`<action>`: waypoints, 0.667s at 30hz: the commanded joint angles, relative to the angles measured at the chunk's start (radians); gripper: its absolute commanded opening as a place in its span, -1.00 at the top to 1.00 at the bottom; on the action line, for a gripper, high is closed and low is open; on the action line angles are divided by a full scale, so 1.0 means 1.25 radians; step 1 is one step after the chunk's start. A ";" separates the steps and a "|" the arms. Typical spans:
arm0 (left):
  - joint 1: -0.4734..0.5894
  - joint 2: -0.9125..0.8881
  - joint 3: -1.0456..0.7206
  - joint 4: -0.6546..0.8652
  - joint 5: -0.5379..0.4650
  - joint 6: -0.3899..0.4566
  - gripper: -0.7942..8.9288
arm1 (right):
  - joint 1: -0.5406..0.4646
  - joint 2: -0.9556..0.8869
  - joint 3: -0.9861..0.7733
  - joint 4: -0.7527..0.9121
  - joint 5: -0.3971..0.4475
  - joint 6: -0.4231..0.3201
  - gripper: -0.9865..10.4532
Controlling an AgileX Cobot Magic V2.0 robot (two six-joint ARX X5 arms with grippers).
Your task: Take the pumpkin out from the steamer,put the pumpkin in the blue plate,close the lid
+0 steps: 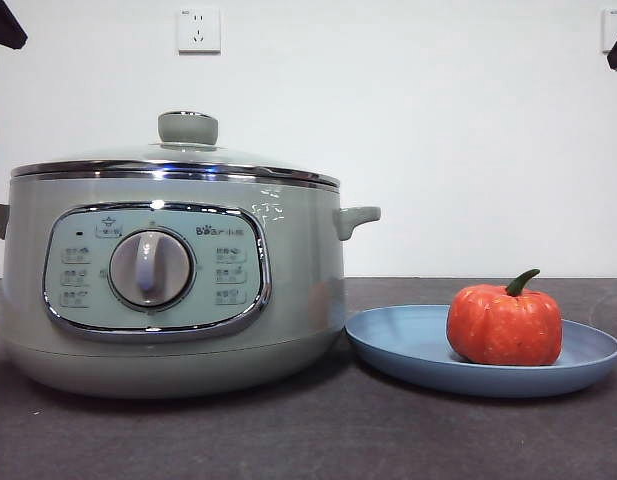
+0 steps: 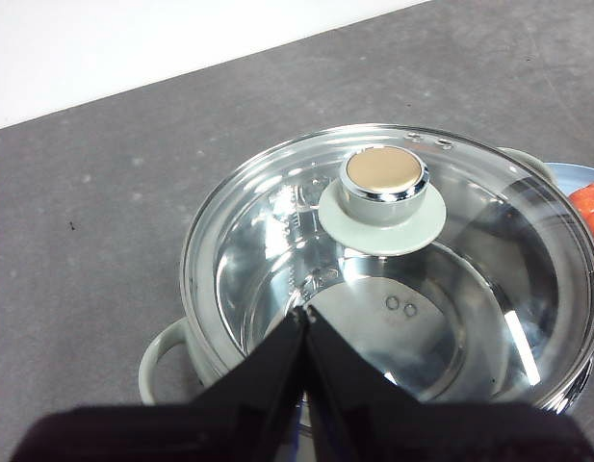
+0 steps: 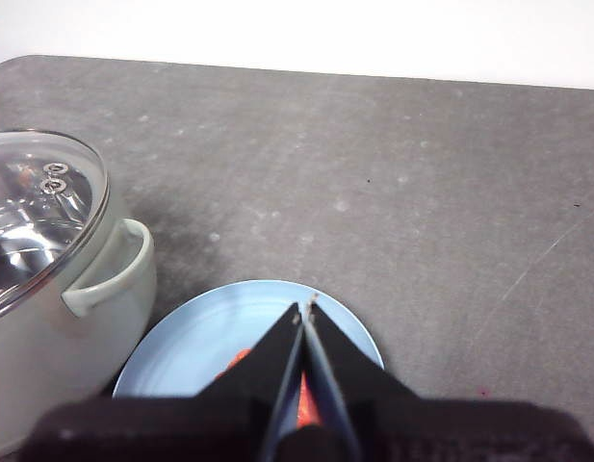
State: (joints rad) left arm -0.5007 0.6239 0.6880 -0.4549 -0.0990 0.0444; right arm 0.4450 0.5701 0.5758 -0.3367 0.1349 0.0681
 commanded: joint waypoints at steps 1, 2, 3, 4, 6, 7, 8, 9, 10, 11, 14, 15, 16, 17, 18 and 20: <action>-0.002 -0.002 -0.004 0.003 -0.002 0.004 0.85 | 0.000 -0.001 -0.004 0.005 0.002 0.010 0.83; -0.002 -0.003 -0.004 -0.004 -0.003 0.006 0.85 | 0.000 -0.001 -0.004 0.005 0.002 0.010 0.83; -0.002 -0.005 -0.004 -0.010 -0.003 0.007 0.85 | 0.000 -0.001 -0.004 0.005 0.002 0.010 0.83; 0.001 -0.014 -0.004 -0.020 -0.005 0.008 0.85 | 0.000 -0.001 -0.004 0.005 0.002 0.010 0.83; 0.013 -0.037 -0.004 -0.030 -0.004 0.010 0.85 | 0.000 -0.001 -0.004 0.005 0.002 0.010 0.83; 0.024 -0.050 -0.004 -0.032 -0.004 0.011 0.85 | 0.000 -0.001 -0.004 0.005 0.002 0.010 0.83; 0.038 -0.066 -0.004 -0.031 -0.004 0.013 0.85 | 0.000 -0.001 -0.004 0.005 0.002 0.010 0.83; 0.054 -0.082 -0.004 -0.031 -0.003 0.013 0.85 | 0.000 -0.001 -0.004 0.005 0.002 0.010 0.83; 0.078 -0.104 -0.005 -0.031 -0.001 0.013 0.85 | 0.000 -0.001 -0.004 0.005 0.002 0.010 0.83; 0.098 -0.121 -0.008 -0.028 -0.001 0.013 0.85 | 0.000 -0.001 -0.004 0.005 0.002 0.010 0.83; 0.173 -0.178 -0.029 -0.012 -0.001 0.012 0.85 | 0.000 -0.001 -0.004 0.005 0.002 0.010 0.83; 0.202 -0.197 -0.045 0.003 -0.001 0.012 0.85 | 0.000 -0.001 -0.004 0.005 0.002 0.010 0.83; 0.226 -0.215 -0.063 0.023 -0.001 0.012 0.85 | 0.000 -0.001 -0.004 0.005 0.002 0.010 0.83; 0.257 -0.239 -0.092 0.052 -0.001 0.012 0.85 | 0.000 -0.001 -0.004 0.005 0.002 0.010 0.83; 0.279 -0.256 -0.116 0.076 -0.001 0.012 0.85 | 0.000 -0.001 -0.004 0.005 0.002 0.010 0.83; 0.325 -0.298 -0.179 0.125 0.003 0.012 0.85 | 0.000 -0.001 -0.004 0.005 0.002 0.010 0.83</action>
State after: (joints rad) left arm -0.1204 0.2726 0.5095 -0.3222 -0.0982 0.0456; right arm 0.4450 0.5701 0.5758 -0.3367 0.1345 0.0685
